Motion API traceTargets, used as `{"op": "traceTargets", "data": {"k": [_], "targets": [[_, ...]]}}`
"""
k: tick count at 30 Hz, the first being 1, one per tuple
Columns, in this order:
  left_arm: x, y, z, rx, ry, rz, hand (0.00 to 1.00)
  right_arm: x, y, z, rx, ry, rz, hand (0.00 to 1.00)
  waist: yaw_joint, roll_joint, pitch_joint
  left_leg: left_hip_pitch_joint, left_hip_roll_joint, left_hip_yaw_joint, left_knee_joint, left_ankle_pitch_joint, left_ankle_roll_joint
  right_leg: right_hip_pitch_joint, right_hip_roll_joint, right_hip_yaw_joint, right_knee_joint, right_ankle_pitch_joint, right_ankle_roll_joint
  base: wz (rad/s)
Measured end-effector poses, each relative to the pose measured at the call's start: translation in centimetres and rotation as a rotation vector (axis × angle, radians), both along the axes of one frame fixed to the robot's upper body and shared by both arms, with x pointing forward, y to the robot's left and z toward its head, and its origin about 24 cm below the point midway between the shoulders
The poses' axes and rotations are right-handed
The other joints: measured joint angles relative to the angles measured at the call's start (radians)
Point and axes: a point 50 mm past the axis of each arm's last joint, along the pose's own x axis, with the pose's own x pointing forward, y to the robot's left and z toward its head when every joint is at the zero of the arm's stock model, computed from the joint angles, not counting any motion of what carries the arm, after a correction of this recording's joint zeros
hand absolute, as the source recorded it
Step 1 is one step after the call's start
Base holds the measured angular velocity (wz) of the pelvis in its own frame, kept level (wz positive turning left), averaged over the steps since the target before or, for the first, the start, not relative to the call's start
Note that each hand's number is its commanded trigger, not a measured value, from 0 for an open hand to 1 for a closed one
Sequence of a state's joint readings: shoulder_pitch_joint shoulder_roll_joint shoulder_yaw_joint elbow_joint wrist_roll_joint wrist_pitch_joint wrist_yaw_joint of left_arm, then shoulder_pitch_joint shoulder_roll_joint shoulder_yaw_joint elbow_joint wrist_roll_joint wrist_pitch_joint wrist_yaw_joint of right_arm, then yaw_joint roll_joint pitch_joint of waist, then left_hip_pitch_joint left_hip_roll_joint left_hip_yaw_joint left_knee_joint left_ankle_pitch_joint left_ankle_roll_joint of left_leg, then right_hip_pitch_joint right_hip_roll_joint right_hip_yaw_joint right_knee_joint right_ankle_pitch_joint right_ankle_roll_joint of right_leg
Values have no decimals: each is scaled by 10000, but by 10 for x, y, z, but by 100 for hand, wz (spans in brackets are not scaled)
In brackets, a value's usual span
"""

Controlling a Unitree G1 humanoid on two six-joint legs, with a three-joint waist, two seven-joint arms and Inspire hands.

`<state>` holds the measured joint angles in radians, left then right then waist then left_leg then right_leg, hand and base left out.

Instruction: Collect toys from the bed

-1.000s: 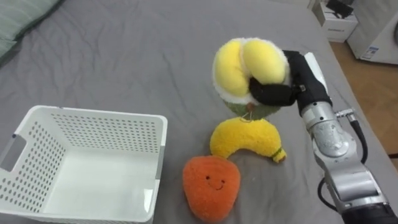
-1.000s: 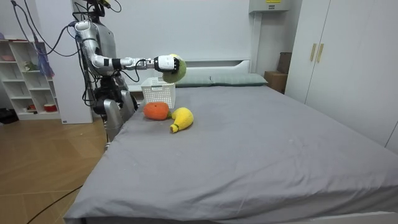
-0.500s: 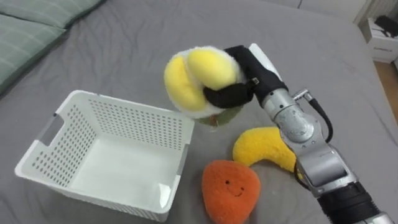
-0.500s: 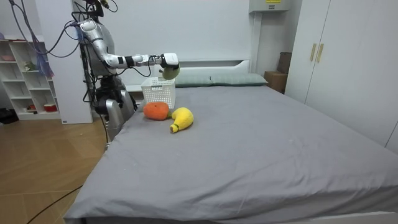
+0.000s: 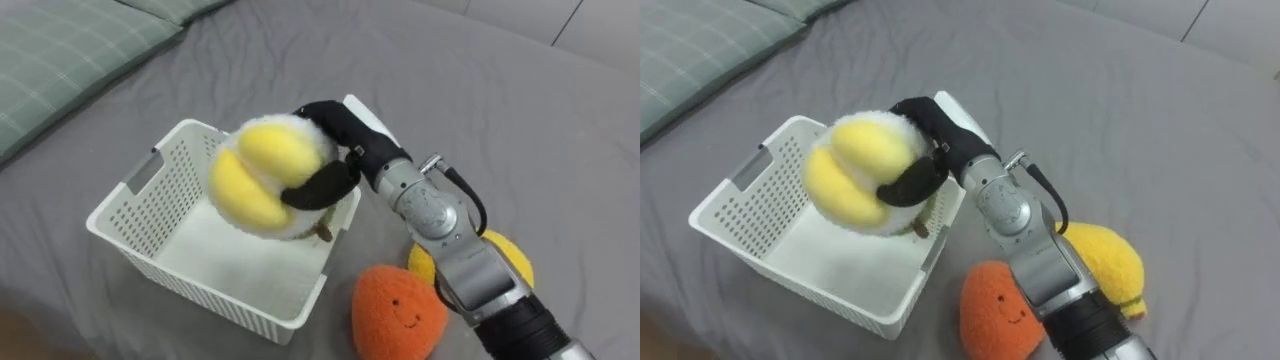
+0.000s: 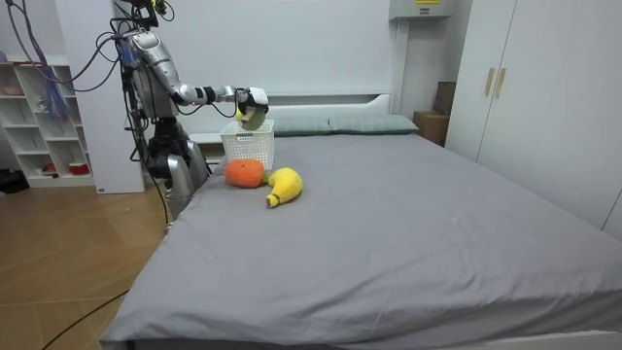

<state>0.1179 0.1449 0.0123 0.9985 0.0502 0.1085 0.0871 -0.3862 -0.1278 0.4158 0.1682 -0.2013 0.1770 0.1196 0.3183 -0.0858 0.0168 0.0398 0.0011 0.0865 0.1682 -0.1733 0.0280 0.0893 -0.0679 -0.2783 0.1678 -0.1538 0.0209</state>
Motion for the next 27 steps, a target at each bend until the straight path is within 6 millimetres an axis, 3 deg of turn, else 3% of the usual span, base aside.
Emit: {"op": "traceTargets", "data": {"k": [27], "targets": [[0, -2, 0, 357, -41, 153, 0, 2, -9, -6, -141, 234, -225, 0, -121, -75, 33, 62, 11, 84, -6, 4, -1, -25, 0, 89, 7, 0, 1, -1]]}}
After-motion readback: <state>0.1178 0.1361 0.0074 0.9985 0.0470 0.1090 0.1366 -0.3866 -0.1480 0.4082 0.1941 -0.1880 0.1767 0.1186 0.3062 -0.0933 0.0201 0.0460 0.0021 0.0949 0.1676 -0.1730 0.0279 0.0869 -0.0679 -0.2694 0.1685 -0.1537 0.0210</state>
